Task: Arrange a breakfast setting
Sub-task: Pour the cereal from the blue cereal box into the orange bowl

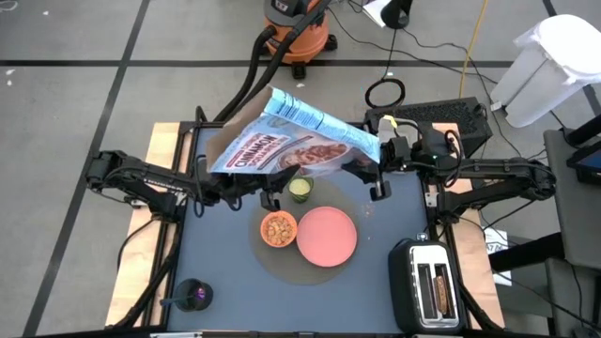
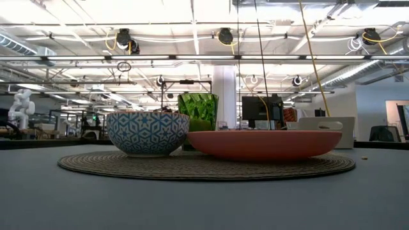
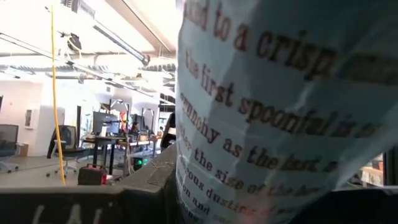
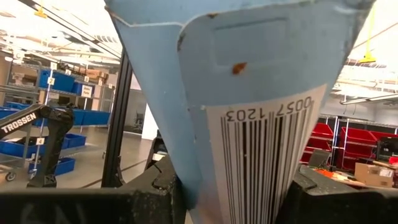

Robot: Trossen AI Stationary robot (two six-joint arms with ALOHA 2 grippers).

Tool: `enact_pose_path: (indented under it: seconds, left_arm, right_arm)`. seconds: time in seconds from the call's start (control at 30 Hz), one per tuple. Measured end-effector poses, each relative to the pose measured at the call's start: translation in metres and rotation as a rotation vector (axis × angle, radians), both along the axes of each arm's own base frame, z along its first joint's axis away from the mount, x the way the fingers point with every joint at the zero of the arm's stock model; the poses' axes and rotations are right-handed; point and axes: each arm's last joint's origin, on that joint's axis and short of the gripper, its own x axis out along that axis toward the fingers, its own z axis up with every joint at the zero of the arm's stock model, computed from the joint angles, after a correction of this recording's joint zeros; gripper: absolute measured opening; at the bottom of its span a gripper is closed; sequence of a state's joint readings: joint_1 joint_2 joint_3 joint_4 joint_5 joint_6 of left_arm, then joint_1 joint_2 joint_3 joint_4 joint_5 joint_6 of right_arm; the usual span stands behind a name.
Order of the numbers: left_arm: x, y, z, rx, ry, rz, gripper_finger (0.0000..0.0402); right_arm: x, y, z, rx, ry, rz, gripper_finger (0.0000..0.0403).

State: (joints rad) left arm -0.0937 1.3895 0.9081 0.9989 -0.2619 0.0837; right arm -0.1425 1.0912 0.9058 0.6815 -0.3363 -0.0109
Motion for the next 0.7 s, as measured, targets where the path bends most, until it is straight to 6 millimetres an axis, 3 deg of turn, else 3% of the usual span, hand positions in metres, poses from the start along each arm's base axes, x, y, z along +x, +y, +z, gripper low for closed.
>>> enact_pose_path:
  seconds: [0.2,0.5,0.7]
  left_arm:
    - [0.000,0.000,0.000,0.001,0.000,-0.003,0.0157]
    - [0.000,0.000,0.000,-0.003,0.000,-0.006,0.0156]
    - [0.000,0.000,0.000,-0.002,0.000,-0.005,0.0156]
  right_arm:
    - [0.000,0.000,0.000,-0.002,0.000,0.004,0.0151]
    - [-0.006,0.001,0.002,0.024,0.014,0.017,0.0238]
    - [-0.015,0.002,0.006,0.026,0.033,0.013,0.0270]
